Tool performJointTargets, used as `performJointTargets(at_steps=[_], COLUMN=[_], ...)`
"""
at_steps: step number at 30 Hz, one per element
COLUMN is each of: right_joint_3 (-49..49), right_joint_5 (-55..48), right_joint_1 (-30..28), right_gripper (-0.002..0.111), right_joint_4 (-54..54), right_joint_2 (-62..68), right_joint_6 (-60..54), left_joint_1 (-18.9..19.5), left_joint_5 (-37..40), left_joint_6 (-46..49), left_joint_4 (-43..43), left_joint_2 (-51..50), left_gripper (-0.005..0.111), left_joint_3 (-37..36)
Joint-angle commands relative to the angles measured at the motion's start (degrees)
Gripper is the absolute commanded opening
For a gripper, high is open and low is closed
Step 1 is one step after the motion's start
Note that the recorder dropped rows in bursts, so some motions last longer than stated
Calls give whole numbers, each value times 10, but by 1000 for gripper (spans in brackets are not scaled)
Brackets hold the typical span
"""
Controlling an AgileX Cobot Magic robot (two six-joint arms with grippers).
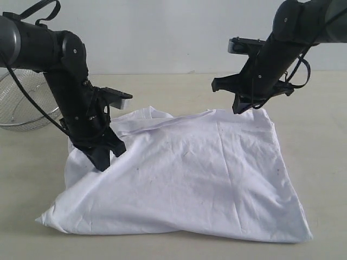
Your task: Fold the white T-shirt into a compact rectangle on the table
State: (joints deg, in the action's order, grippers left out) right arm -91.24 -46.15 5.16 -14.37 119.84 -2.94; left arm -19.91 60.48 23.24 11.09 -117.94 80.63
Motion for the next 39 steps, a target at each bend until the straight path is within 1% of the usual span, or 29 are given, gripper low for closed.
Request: performJointTargets(at_steps=[1, 3, 4, 6, 10, 14, 15, 16, 17, 18, 20, 23, 25, 27, 32, 36, 39], right_joint_3=[75, 112, 150, 197, 251, 290, 299, 309, 313, 317, 319, 319, 319, 319, 319, 319, 319], right_joint_5=[8, 21, 39, 55, 80, 96, 97, 99, 102, 102, 97, 89, 87, 86, 90, 88, 79], right_joint_1=[4, 8, 13, 22, 37, 53, 58, 61, 62, 62, 62, 62, 64, 74, 102, 108, 108], right_gripper=[0, 0, 0, 0, 0, 0, 0, 0, 0, 0, 0, 0, 0, 0, 0, 0, 0], right_joint_4=[-14, -14, -15, -16, -20, -23, -23, -23, -23, -23, -26, -40, -44, -44, -45, -48, -48], right_joint_2=[-45, -61, -75, -91, -118, -152, -160, -173, -177, -179, -179, -179, -179, -179, -179, -179, -179], right_joint_6=[-24, -28, -29, -29, -29, -29, -29, -29, -29, -29, -29, -29, -29, -29, -29, -27, -25], left_joint_1=[0, 0, 0, 0, 0, 0, 0, 0, 0, 0, 0, 0, -1, -1, -1, -1, -1], left_joint_5=[-87, -139, -162, -169, -187, -181, -171, -133, -120, -107, -111, -111, -127, -131, -150, -178, -193], left_joint_6=[-33, -45, -46, -46, -71, -71, -70, -70, -70, -45, -19, 23, 47, 67, 68, 68, 67], left_joint_4=[-65, -94, -111, -140, -186, -191, -191, -182, -172, -149, -119, -82, -68, -66, -64, -68, -86], left_joint_2=[6, 6, 3, -8, -29, -37, -33, -19, -8, 17, 40, 40, 25, 3, -35, -49, -54], left_gripper=[4, 4, 4, 4, 4, 4, 4, 4, 4, 4, 4, 4, 4, 4, 4, 4, 4], left_joint_3=[-1, -1, 2, 9, 11, 14, 18, 27, 28, 29, 29, 26, 18, 18, 18, 18, 18])
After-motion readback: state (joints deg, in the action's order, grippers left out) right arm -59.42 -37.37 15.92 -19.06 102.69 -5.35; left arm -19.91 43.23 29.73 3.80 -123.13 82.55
